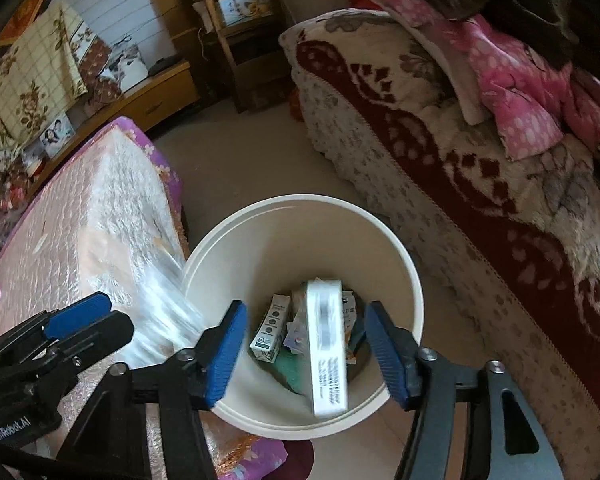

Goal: Collect trash

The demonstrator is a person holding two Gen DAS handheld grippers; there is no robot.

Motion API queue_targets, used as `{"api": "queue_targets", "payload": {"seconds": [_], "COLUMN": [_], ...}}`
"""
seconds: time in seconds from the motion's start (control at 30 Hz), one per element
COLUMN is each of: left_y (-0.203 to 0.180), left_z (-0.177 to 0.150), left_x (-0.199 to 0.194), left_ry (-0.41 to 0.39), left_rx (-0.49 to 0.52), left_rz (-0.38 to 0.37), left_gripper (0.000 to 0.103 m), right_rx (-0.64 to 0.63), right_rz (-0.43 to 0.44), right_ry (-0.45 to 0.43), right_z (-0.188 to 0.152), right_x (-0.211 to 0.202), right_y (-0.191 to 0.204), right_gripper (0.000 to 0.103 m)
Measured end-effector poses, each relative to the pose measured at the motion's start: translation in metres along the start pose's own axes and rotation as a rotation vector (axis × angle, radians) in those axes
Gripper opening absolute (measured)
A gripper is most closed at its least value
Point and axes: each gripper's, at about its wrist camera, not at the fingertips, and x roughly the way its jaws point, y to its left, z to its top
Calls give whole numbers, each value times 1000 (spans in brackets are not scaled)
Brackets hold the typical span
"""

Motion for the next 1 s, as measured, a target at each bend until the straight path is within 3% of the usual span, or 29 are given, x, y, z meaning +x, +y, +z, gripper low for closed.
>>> {"api": "queue_targets", "payload": {"seconds": [0.2,0.4,0.6,1.0], "left_y": [1,0,-1,5], "left_z": [-10,-24,-40,-61], "left_x": [-23,-65,-112,-198], "left_ry": [-68,-174,-275,-454], "left_rx": [34,58,75,66], "left_rz": [127,241,276,342], "left_gripper": [54,54,54,54], "right_rx": [-22,-82,-104,-91], "right_rz": [19,12,-21,-35], "right_ry": [-50,-172,-280,-400], "right_z": [-4,-18,-34,-56], "right_x": [-20,-54,-92,-141], "right_y": [9,37,63,84], "right_gripper": [64,65,69,77]}}
